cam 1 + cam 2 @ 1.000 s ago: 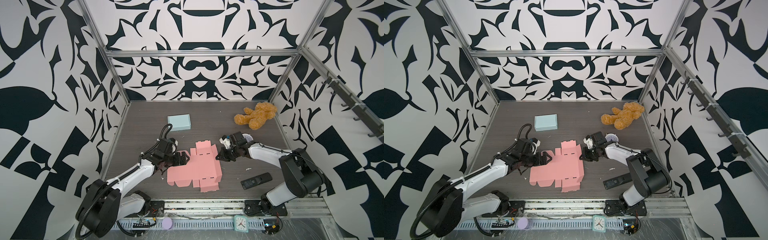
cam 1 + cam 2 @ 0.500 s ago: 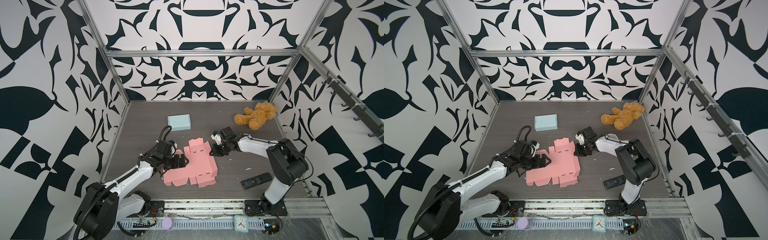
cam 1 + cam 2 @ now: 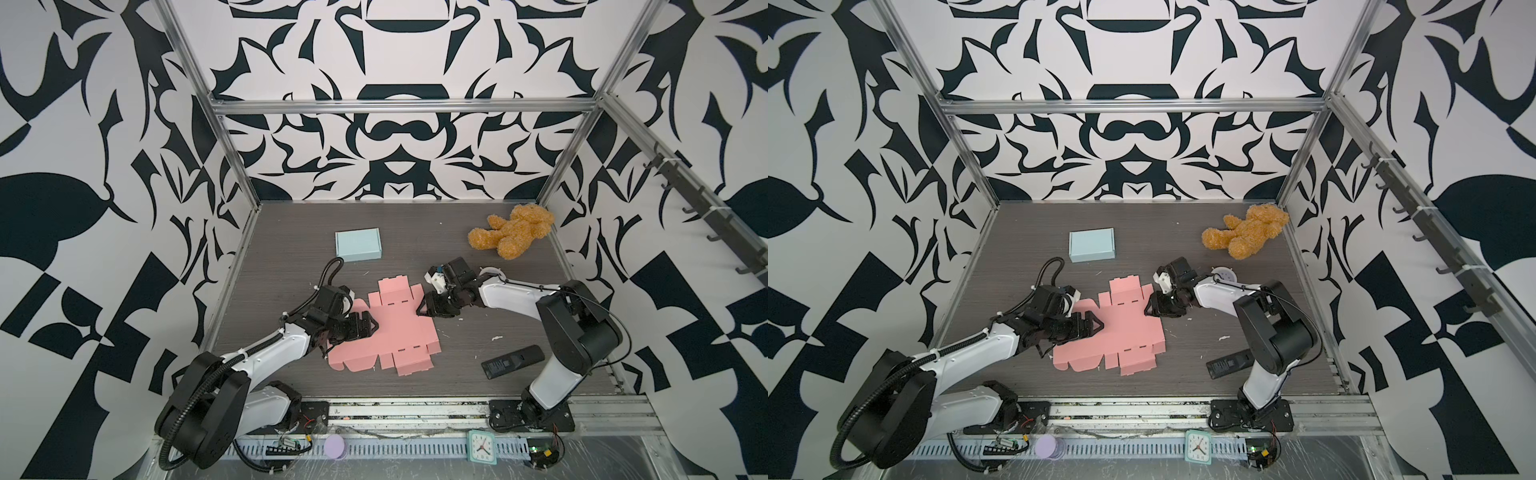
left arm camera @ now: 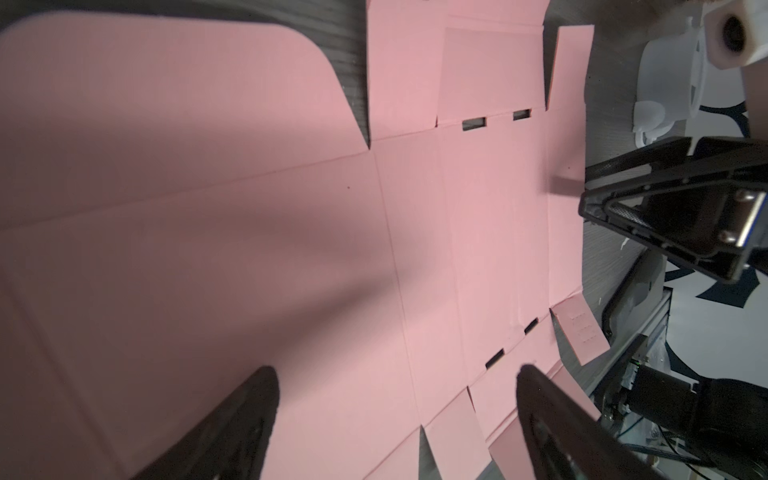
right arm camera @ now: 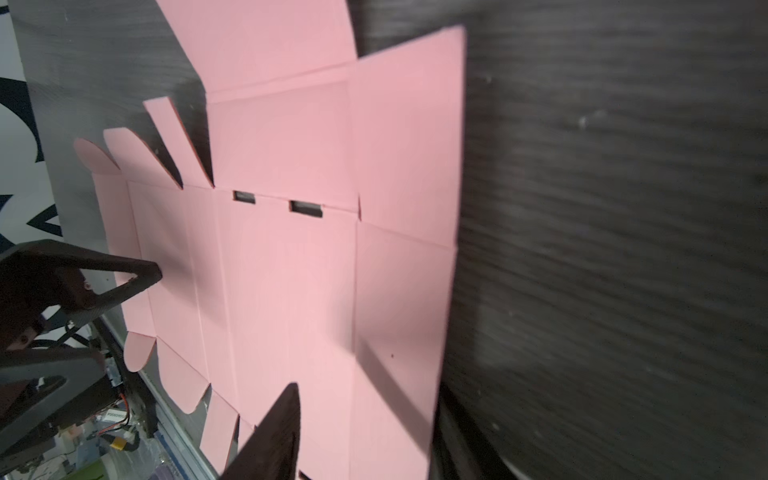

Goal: Fold the paper box

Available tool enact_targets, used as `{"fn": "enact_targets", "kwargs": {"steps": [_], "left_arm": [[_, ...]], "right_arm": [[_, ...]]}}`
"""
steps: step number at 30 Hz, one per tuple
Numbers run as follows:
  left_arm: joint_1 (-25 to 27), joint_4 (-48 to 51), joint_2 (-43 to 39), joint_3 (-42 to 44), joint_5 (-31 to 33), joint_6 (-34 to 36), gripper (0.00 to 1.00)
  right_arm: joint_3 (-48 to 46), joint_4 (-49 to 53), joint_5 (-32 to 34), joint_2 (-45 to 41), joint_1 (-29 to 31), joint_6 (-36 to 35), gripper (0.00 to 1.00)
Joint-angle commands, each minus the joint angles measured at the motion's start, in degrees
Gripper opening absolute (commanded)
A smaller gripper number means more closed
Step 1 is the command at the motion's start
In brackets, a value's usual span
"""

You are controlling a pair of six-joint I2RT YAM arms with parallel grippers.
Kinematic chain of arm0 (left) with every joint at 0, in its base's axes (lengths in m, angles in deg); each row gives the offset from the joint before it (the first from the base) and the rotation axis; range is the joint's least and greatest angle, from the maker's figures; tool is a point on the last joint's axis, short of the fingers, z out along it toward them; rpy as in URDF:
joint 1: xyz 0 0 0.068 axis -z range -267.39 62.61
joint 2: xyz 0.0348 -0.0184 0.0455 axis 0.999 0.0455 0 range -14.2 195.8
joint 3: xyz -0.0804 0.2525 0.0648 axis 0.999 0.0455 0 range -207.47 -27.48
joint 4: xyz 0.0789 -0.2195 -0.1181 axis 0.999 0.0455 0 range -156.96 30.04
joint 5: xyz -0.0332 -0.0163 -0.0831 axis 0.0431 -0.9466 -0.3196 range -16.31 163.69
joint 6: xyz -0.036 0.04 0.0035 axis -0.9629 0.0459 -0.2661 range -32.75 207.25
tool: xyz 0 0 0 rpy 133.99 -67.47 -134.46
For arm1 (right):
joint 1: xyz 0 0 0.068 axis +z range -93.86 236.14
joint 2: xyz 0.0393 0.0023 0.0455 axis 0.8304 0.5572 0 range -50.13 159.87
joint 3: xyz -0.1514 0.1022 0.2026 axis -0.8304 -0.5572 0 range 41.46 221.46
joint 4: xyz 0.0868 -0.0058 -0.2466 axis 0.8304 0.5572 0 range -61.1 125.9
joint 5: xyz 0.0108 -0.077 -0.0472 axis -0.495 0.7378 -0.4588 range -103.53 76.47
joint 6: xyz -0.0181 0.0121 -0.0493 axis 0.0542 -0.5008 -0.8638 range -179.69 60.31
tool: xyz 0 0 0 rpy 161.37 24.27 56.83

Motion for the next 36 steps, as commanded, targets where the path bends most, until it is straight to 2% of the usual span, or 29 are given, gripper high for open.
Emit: {"fn": "enact_targets", "kwargs": {"steps": [1, 8, 12, 19, 29, 36], "left_arm": [[-0.03, 0.03, 1.90, 2.16, -0.06, -0.68, 0.92], [-0.02, -1.03, 2.56, 2.24, -0.33, -0.94, 0.92], [-0.09, -1.03, 2.56, 2.51, -0.28, -1.03, 0.92], [-0.05, -1.30, 2.51, 2.53, -0.33, -1.20, 0.92], [-0.04, -2.55, 5.52, 2.09, -0.85, -1.11, 0.92], [0.08, -1.72, 3.44, 1.46, -2.06, -1.20, 0.91]], "right_arm": [[-2.62, -2.11, -1.79, -1.96, -0.29, 2.15, 0.54], [-5.15, -4.99, -3.79, -1.76, -0.64, 4.08, 0.52], [-5.57, -4.90, -4.14, -2.97, -1.03, 4.32, 0.39], [-8.26, -4.14, -2.88, -6.34, -1.67, 4.17, 0.24], [-9.88, -6.40, -3.36, -7.05, -1.73, 5.47, 0.08], [-6.48, -1.24, -0.19, -7.50, -1.70, -0.05, 0.00]]}}
